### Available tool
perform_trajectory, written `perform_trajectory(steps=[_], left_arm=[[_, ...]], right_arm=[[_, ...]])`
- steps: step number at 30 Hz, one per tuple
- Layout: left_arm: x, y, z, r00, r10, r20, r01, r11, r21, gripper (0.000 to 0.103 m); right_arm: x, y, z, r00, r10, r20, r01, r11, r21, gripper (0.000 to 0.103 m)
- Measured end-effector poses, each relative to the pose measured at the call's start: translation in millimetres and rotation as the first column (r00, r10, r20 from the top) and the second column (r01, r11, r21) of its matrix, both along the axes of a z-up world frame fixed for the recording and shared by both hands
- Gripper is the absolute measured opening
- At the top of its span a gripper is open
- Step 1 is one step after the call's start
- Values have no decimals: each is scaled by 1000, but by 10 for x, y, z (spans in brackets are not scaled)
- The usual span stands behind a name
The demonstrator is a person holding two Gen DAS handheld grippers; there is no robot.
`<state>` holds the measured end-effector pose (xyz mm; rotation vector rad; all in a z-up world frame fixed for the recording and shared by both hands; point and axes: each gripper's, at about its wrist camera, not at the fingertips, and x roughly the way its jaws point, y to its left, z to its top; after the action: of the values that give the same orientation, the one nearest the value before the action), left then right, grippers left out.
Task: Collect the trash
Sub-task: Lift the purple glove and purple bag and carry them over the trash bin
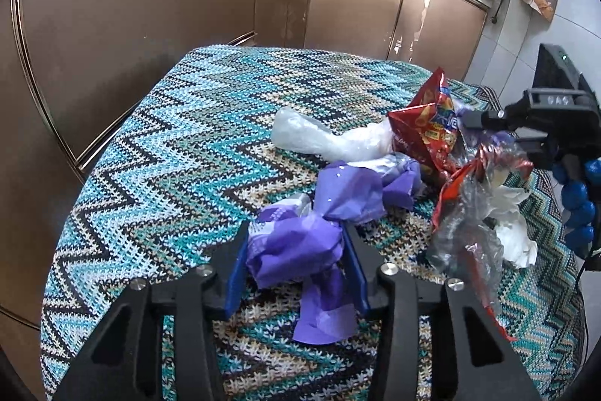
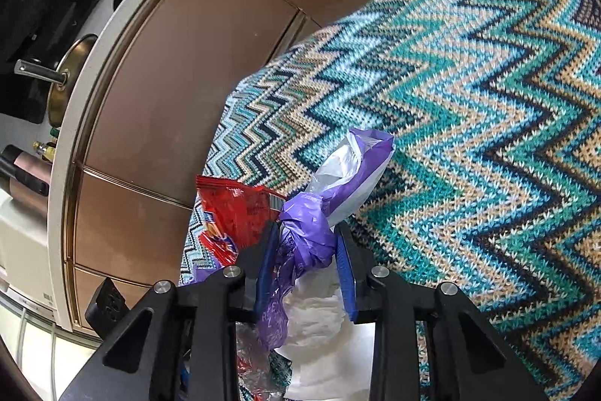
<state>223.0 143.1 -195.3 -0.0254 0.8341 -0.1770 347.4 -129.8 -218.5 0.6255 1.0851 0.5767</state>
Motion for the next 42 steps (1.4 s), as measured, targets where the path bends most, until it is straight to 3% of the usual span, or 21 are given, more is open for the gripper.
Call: perform_trajectory(steps=[12, 17, 23, 31, 33, 35, 36, 38, 42], left_arm=[[-418, 25, 436, 994, 45, 96, -45, 999, -3, 41], [-656, 12, 639, 989, 50, 139, -50, 999, 0, 41], [-893, 19, 819, 982, 64, 178, -63, 998, -11, 41], [-1134, 85, 952, 973, 80, 218, -74, 997, -35, 41], [-1180, 90, 975, 971, 87, 225, -80, 996, -38, 41], [-1223, 102, 989, 969, 90, 230, -82, 996, -43, 41], [-1247, 109, 994, 968, 91, 232, -83, 996, -44, 41], [-1272, 124, 1005, 968, 93, 232, -85, 995, -45, 41], [-1315, 107, 1059, 967, 88, 239, -78, 996, -48, 41]], right_arm=[[-506, -152, 790, 971, 10, 240, -10, 1000, -2, 30], [-821, -132, 1060, 939, 36, 343, -2, 995, -98, 30], [-1335, 31, 1388, 838, 114, 534, 90, 936, -341, 30], [-1849, 159, 1716, 715, 186, 674, 157, 897, -414, 29], [-1928, 231, 1734, 686, 225, 692, 209, 850, -483, 29], [-1944, 292, 1671, 676, 257, 691, 283, 775, -566, 29], [-1955, 304, 1648, 673, 267, 689, 292, 761, -580, 29], [-1973, 306, 1613, 678, 272, 683, 288, 756, -588, 29], [-2023, 235, 1655, 686, 245, 685, 261, 795, -547, 29]])
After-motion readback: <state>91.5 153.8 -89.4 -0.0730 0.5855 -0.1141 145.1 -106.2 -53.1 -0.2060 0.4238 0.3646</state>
